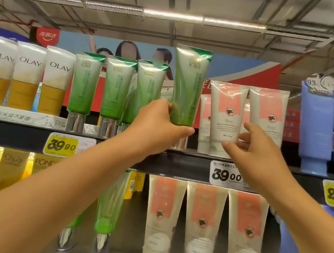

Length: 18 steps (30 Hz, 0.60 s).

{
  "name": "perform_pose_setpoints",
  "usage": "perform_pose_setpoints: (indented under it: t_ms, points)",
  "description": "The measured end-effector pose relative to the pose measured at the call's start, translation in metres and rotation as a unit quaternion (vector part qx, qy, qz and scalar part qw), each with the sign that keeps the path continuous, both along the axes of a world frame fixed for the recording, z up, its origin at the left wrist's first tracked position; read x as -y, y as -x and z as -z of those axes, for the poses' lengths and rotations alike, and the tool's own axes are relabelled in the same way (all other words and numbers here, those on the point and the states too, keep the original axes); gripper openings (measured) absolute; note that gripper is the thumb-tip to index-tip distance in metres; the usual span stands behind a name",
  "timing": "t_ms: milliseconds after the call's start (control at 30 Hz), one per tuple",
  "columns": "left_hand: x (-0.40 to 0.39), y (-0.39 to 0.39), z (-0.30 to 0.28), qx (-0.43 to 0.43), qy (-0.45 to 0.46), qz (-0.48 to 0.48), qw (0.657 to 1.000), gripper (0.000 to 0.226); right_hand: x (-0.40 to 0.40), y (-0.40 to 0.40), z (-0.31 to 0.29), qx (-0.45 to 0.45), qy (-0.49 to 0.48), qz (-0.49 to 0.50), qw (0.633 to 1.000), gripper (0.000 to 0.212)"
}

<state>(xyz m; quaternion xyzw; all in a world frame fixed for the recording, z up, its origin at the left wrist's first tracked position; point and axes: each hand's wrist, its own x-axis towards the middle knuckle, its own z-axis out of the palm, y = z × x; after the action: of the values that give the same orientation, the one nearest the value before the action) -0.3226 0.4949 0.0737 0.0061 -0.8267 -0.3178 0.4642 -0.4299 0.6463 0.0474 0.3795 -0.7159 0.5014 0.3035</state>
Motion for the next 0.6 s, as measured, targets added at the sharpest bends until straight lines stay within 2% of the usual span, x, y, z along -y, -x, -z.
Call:
perform_pose_setpoints:
  t_ms: [133, 367, 600]
  points:
    - [0.009, 0.011, -0.001, 0.026, -0.015, -0.004, 1.0, 0.023, 0.008, 0.007, -0.008, 0.014, -0.036, 0.039, 0.998, 0.04]
    - [0.017, 0.02, -0.002, 0.052, -0.005, -0.02, 0.998, 0.019, 0.015, 0.013, -0.014, 0.01, -0.058, 0.104, 0.993, 0.045]
    - [0.017, 0.02, -0.002, 0.047, 0.024, -0.065, 0.997, 0.026, 0.019, 0.016, -0.022, 0.031, -0.06, 0.103, 0.992, 0.051]
